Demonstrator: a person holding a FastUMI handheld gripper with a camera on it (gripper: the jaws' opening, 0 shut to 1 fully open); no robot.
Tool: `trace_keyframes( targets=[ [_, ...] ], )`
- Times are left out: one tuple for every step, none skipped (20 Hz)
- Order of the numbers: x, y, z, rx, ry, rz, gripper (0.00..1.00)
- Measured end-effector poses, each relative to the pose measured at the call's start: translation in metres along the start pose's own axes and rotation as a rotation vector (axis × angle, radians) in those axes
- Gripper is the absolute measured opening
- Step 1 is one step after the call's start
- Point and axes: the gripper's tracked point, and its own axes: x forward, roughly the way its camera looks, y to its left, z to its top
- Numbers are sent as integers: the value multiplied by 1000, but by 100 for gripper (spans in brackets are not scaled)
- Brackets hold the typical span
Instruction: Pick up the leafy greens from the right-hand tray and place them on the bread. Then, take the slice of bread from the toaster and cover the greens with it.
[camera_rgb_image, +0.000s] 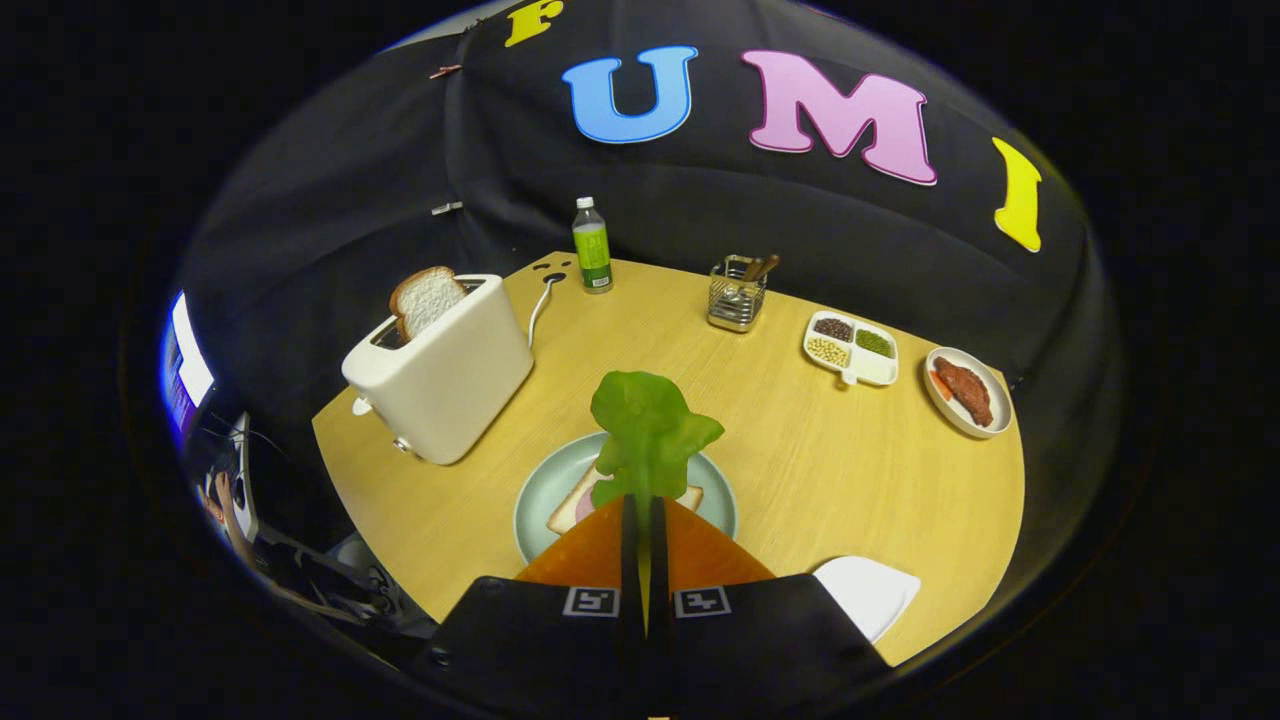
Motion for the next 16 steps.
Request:
trace_keyframes(
  targets=[
    [8, 5, -2, -1, 12, 6, 5],
    [15, 9, -4, -4, 24, 12, 5],
    [22, 12, -6, -5, 36, 15, 5],
    [30, 14, -9, -4, 46, 15, 5],
    [38, 15, -12, -1, 56, 8, 5],
    [45, 12, -15, 2, 67, -10, 5],
    [55, 7, -19, 6, 74, -40, 6],
    [62, 0, -23, 7, 87, -75, 19],
    [65, -6, -25, 6, 90, -109, 33],
    [68, -11, -25, -4, 85, -131, 42],
    [69, -13, -24, -13, 81, -147, 51],
    [67, -14, -23, -16, 76, -155, 64],
    [64, -14, -22, -15, 70, -156, 77],
    [61, -11, -18, -8, 61, -147, 86],
    [57, -8, -13, 3, 45, -136, 89],
    [52, -7, -5, 14, 23, -133, 94]
  ],
)
